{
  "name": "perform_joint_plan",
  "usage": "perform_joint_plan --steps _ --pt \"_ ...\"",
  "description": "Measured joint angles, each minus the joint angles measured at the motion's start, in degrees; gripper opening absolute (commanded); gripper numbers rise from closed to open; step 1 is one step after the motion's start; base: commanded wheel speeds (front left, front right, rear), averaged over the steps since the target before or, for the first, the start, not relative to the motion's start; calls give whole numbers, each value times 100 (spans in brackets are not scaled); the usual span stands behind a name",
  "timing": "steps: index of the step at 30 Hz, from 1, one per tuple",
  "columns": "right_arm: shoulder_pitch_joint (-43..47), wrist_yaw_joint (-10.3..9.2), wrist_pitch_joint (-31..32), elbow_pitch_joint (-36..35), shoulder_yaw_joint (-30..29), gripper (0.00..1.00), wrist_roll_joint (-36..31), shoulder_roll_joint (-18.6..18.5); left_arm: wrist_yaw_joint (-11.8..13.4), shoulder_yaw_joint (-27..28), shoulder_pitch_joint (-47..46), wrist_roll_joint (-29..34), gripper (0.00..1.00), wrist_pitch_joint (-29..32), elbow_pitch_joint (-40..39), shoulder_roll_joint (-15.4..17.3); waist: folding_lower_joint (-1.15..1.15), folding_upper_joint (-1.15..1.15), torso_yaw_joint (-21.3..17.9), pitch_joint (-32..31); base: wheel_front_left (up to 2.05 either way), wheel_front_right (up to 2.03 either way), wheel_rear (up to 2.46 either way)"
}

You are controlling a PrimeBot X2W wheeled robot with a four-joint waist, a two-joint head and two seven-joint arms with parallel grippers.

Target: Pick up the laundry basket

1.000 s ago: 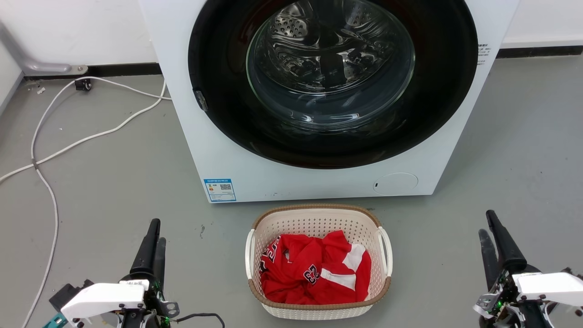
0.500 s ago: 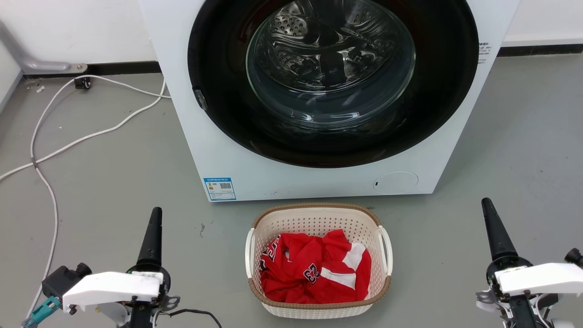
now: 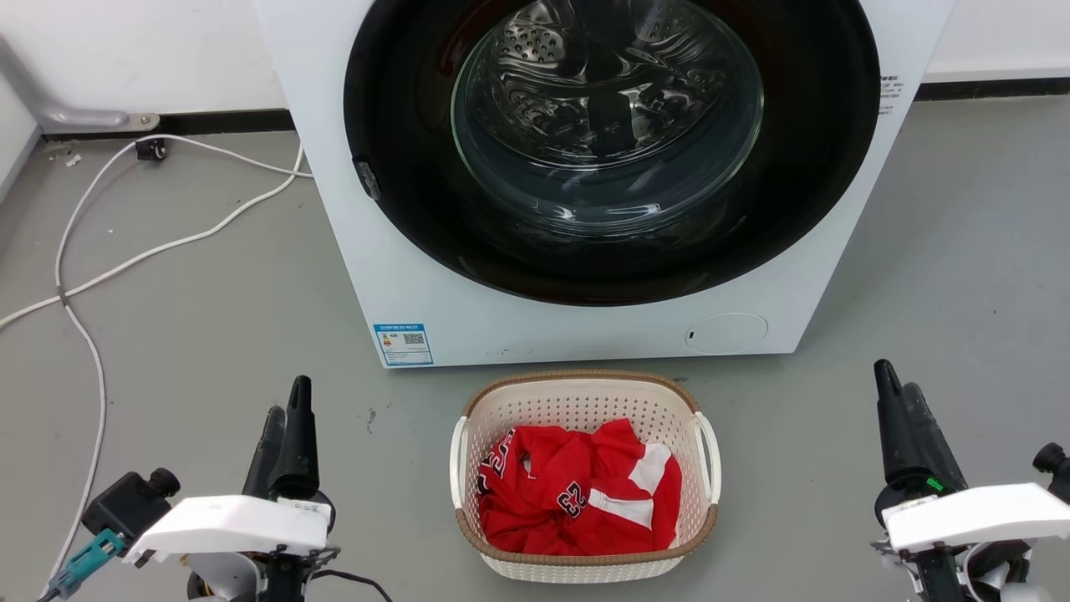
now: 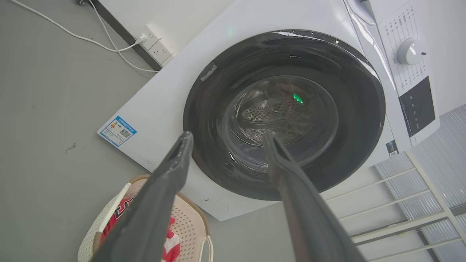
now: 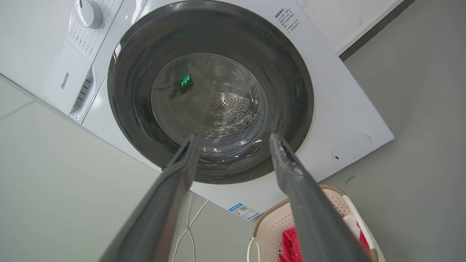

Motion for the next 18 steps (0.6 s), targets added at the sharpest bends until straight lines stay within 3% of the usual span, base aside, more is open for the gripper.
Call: perform_joint_plan --steps 18 --pt "175 0 -324 -233 108 100 -1608 -1 60 -120 126 1429 100 -339 -226 4 0 0 25 12 0 0 0"
